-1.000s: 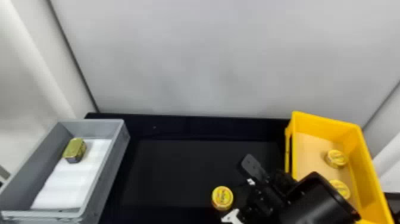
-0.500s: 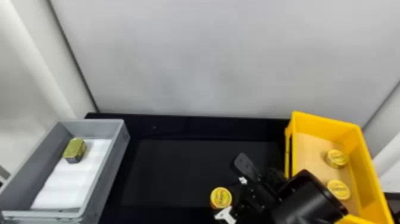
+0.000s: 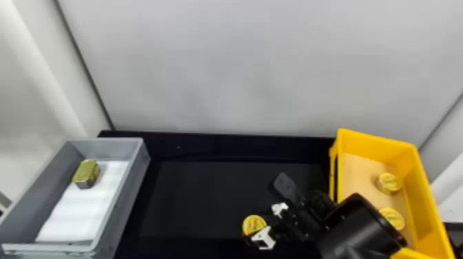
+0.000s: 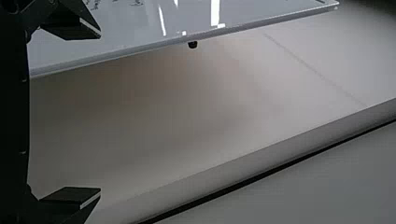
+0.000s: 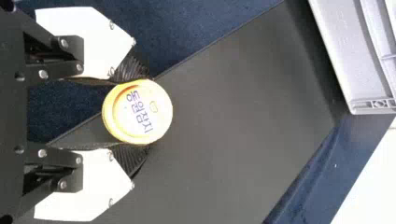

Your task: Pick up the round yellow can and place it in the yellow rectangular box

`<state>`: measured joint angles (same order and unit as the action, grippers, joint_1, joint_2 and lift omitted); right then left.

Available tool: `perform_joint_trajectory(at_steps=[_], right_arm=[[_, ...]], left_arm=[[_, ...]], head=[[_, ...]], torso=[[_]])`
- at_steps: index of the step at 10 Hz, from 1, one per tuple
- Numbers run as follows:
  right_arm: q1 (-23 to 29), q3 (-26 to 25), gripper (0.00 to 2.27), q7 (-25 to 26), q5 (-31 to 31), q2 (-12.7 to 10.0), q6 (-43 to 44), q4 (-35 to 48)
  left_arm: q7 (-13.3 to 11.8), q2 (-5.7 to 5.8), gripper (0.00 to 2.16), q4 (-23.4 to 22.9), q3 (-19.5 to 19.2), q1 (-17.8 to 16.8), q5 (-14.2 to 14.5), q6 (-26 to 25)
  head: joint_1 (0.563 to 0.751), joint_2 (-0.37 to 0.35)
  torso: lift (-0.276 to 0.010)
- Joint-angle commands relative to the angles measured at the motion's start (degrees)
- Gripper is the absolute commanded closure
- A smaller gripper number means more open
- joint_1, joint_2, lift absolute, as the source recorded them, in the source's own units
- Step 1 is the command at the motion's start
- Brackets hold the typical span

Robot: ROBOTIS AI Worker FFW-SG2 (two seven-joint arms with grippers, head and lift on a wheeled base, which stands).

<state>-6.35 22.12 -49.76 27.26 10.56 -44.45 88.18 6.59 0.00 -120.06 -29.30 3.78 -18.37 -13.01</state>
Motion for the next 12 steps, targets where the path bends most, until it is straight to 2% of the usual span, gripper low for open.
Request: perform_joint_trajectory(at_steps=[1, 5, 8, 12], right_arm=[[0.37, -0.14, 0.74, -0.09, -0.08, -0.01, -0.58, 1.03], [0.37, -0.14, 0.74, -0.18, -0.44, -0.01, -3.04, 5.42], [-0.51, 0.04, 0.74, -0.27, -0.52, 0.07, -7.0, 13.6], [-2.0, -3.74, 0.74, 1.93, 0.71, 0.16, -10.78, 22.65]], left_arm=[[0.01, -0.15, 0.1, 0.0, -0.07, 0.0, 0.0, -0.09], [0.09, -0.15, 0.1, 0.26, 0.02, 0.0, 0.0, -0.18], [0.09, -0.15, 0.1, 0.44, 0.02, 0.0, 0.0, -0.27], [0.09, -0.15, 0.1, 0.62, -0.07, -0.09, 0.0, -0.36]], head=[[0.694, 0.014], [0.694, 0.014], [0.694, 0.014], [0.694, 0.014]], torso=[[-0.06], [-0.06], [-0.06], [-0.06]])
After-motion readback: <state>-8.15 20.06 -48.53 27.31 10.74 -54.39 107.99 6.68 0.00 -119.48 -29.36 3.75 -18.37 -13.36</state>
